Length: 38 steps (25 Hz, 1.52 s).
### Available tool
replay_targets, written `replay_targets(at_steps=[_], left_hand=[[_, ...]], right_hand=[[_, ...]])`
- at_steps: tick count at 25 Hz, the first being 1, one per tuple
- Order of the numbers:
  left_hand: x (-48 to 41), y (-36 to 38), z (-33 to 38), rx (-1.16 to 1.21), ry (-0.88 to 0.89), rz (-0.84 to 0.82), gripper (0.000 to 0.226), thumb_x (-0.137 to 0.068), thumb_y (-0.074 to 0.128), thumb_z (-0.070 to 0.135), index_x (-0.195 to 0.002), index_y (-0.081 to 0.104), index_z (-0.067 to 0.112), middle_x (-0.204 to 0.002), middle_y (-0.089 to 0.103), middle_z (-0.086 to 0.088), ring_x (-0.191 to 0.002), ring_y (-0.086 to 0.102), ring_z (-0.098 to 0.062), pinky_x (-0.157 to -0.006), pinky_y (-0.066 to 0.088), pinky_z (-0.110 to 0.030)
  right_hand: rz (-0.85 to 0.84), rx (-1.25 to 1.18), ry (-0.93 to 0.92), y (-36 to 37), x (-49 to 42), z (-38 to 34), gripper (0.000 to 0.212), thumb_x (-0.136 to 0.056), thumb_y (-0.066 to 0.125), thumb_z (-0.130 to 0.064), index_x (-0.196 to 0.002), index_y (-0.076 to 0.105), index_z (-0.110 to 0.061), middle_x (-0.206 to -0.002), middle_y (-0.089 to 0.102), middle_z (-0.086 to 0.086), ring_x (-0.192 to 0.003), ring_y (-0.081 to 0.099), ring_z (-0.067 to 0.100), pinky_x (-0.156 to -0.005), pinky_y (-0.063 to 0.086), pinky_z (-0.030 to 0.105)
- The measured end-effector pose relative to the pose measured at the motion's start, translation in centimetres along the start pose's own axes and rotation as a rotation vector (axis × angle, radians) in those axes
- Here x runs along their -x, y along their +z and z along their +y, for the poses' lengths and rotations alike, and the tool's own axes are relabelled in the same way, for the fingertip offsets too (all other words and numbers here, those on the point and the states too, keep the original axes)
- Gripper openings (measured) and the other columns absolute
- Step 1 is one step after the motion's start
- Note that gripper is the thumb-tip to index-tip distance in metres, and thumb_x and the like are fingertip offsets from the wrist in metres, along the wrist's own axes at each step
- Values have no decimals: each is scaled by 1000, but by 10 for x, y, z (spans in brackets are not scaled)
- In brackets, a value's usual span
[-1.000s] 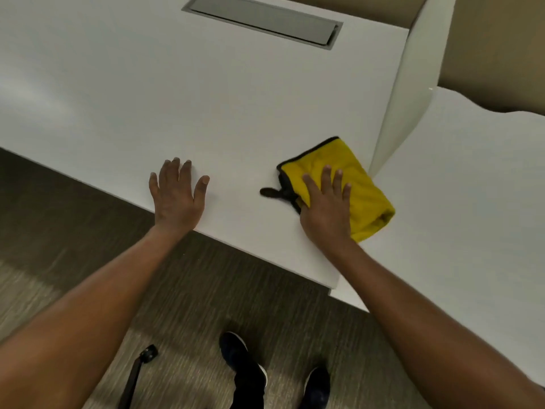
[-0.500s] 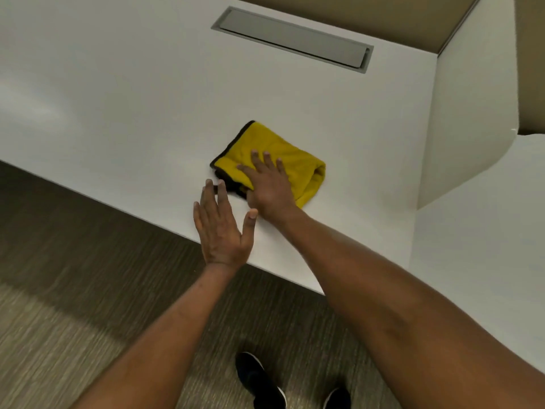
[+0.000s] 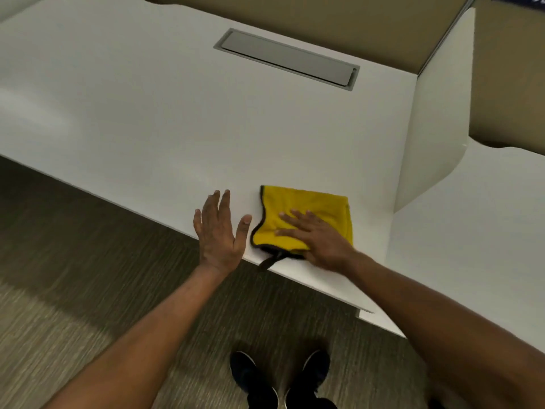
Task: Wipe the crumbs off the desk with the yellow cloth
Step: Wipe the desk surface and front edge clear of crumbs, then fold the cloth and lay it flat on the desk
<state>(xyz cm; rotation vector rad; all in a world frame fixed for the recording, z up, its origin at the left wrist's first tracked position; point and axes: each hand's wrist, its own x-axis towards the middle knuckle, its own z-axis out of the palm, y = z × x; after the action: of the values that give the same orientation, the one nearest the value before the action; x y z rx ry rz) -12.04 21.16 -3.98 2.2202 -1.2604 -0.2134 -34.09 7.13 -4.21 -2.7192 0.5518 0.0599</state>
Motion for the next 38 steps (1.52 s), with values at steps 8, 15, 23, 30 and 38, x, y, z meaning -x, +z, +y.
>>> replay_targets(at_steps=[8, 15, 23, 30, 38], left_hand=[[50, 35, 56, -64, -28, -180, 84, -93, 12, 70, -158, 22, 17, -164, 24, -9, -154, 14, -23, -126, 4, -50], [24, 43, 148, -13, 126, -215, 71, -97, 31, 63, -140, 52, 11, -137, 59, -11, -128, 53, -27, -106, 39, -45], [6, 12, 211, 487, -512, -136, 76, -93, 25, 75, -118, 62, 14, -114, 69, -8, -104, 65, -27, -96, 52, -46], [-5, -28, 225, 891, -424, -768, 86, -58, 60, 90, -124, 64, 35, -118, 74, -1, -112, 69, -26, -97, 55, -46], [-94, -64, 131, 954, -357, -680, 57, -78, 79, 47, -128, 58, 30, -126, 70, -2, -115, 66, -28, -95, 56, -44]], right_hand=[[187, -86, 543, -12, 75, 48, 62, -92, 63, -17, -150, 42, -29, -165, 22, 4, -154, 15, 33, -121, 7, 54], [-112, -259, 226, -31, 180, 10, 46, -97, 56, -33, -142, 49, -37, -157, 42, -7, -148, 33, 19, -119, 26, 41], [366, -1357, 872, -95, 149, -16, 28, -95, 61, -45, -121, 61, -37, -108, 72, -3, -96, 68, 20, -80, 56, 35], [358, -1449, 810, -128, 83, -61, 75, -85, 29, -81, -146, 43, -39, -134, 56, -3, -113, 55, 17, -88, 43, 32], [443, -1274, 870, -138, -8, -46, 77, -84, 39, -76, -148, 41, -32, -152, 45, -3, -124, 55, 19, -98, 46, 34]])
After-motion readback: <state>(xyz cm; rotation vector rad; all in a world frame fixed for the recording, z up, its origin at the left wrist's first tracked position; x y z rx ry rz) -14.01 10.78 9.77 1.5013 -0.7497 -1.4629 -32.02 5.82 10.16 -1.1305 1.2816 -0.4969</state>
